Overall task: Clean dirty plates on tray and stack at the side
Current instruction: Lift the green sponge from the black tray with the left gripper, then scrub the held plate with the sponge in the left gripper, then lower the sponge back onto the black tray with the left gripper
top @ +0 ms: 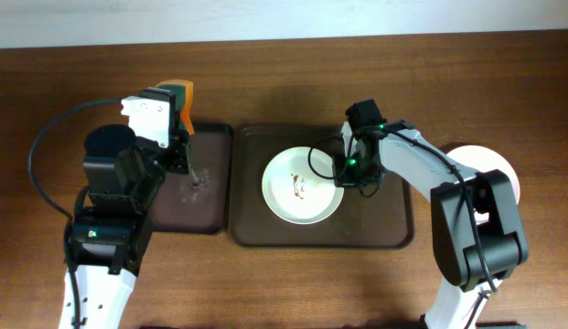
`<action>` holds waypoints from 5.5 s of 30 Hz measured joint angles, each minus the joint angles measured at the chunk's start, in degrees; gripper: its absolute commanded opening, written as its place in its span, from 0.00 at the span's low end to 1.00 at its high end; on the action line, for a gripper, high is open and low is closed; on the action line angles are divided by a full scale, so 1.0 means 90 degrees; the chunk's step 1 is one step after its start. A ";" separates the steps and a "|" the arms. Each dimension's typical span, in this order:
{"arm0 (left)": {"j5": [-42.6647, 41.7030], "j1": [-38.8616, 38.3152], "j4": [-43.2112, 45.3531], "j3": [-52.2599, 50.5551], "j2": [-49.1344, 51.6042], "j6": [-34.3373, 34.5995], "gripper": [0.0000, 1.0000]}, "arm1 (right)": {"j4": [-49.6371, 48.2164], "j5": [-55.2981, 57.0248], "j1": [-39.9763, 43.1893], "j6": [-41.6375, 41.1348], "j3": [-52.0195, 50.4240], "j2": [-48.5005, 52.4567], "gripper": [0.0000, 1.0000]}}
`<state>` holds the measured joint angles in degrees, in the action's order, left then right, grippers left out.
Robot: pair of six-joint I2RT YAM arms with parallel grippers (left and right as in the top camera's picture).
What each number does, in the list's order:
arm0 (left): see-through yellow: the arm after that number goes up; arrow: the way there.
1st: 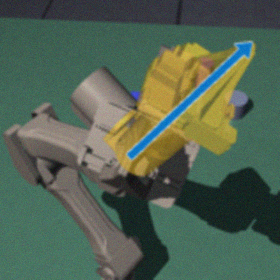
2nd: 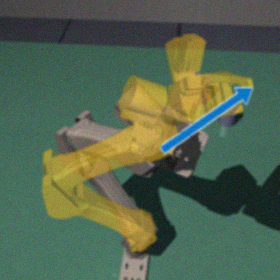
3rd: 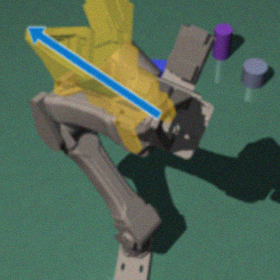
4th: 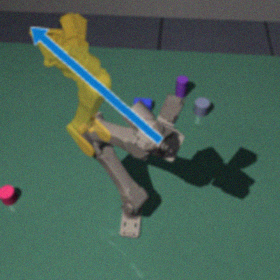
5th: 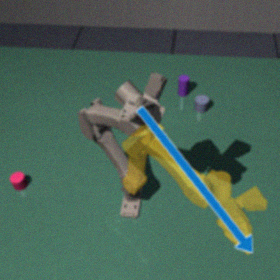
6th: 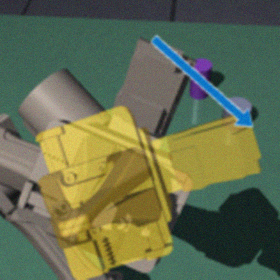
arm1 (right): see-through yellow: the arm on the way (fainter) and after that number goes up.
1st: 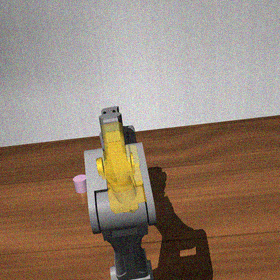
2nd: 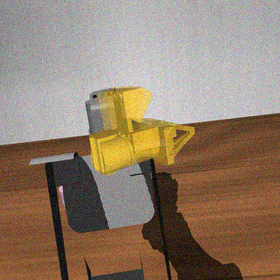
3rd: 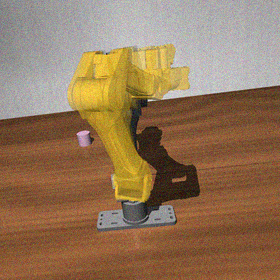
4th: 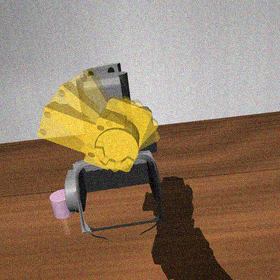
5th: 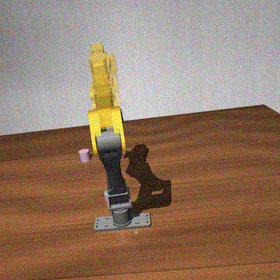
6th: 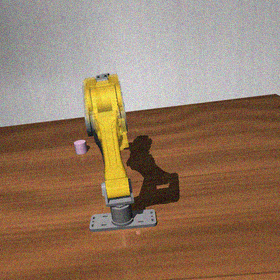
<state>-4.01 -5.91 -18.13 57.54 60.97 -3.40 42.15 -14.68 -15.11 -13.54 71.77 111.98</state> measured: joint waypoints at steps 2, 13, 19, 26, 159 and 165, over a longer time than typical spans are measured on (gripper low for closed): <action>0.0000 0.0000 0.0000 0.0000 -0.0002 0.0000 0.00 | 0.0000 0.0000 0.0000 0.0005 0.0000 0.0000 0.04; 0.0002 0.0000 0.0000 0.0000 0.0000 0.0000 0.00 | -0.0005 0.0000 0.0000 0.0000 0.0000 0.0000 0.04; 0.0002 0.0000 0.0000 0.0000 0.0000 0.0000 0.00 | -0.0005 0.0002 0.0000 0.0005 0.0000 0.0000 0.04; 0.0002 0.0000 0.0000 0.0000 0.0002 0.0000 0.00 | -0.0005 0.0000 0.0000 0.0005 0.0000 0.0000 0.04; 0.0661 -0.0459 -0.2251 0.0607 0.4762 0.0692 0.00 | 0.0216 0.0000 0.0000 0.0002 0.0000 0.0000 0.04; 0.1032 -0.0459 -0.2385 0.0692 0.4762 0.0687 0.71 | 0.0216 0.0000 0.0000 0.0000 0.0000 0.0000 0.04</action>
<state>5.28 -10.04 -39.59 63.77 103.83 2.79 44.10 -14.68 -15.11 -13.54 71.77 111.98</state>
